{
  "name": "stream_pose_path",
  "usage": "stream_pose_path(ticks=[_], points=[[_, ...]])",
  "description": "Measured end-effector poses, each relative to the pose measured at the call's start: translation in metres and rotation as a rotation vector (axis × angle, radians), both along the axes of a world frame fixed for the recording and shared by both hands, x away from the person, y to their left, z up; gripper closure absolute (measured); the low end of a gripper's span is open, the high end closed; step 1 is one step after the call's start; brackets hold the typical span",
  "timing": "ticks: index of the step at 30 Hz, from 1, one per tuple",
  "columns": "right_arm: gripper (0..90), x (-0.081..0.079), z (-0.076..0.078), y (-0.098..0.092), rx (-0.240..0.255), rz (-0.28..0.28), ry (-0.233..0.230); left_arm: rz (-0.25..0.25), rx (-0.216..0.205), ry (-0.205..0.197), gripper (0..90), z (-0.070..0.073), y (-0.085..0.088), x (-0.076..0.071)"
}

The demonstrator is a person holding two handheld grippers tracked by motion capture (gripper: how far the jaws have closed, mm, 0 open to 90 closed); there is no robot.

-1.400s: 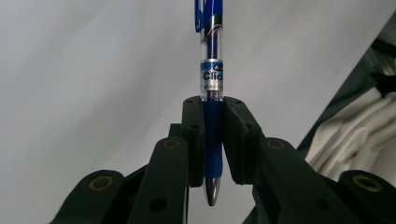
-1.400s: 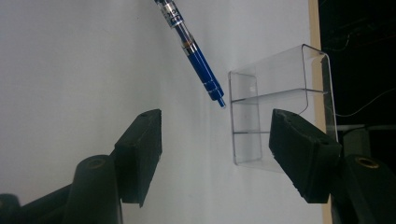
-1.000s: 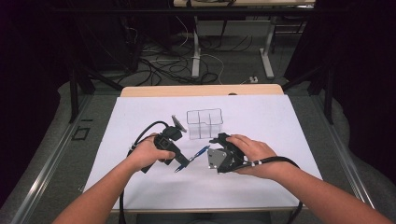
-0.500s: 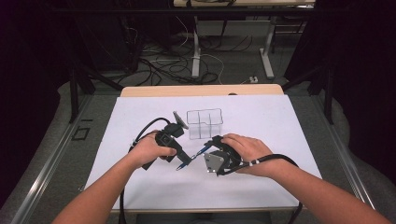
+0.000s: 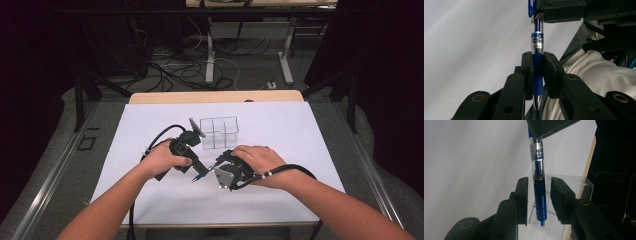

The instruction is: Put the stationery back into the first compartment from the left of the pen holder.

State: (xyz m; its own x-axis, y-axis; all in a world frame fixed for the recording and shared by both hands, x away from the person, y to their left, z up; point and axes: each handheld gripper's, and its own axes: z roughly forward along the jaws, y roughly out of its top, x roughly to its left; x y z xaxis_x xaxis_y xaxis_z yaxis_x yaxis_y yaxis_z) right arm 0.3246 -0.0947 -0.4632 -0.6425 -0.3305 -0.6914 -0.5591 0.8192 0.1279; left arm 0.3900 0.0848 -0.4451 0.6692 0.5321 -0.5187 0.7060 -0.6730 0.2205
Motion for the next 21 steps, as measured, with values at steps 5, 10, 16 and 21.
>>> stream_pose_path(ticks=[5,10,16,21], points=[[71.4,0.002,-0.0027,0.002,-0.012,0.028,0.007,-0.002,-0.002,0.0,79.6,-0.0002,-0.0014,-0.0001],[74.6,0.0021,-0.0043,0.0037,-0.04,0.046,-0.023,-0.014,0.005,0.003,79.6,-0.0005,-0.0019,0.0003],[79.4,0.0031,-0.0042,0.0056,-0.081,0.059,-0.034,-0.009,0.0,0.002,79.6,-0.0017,-0.0027,0.0002],[79.6,0.0024,-0.0041,0.0067,-0.096,0.061,-0.044,-0.01,-0.001,0.001,79.5,-0.0023,-0.0027,0.0002]])
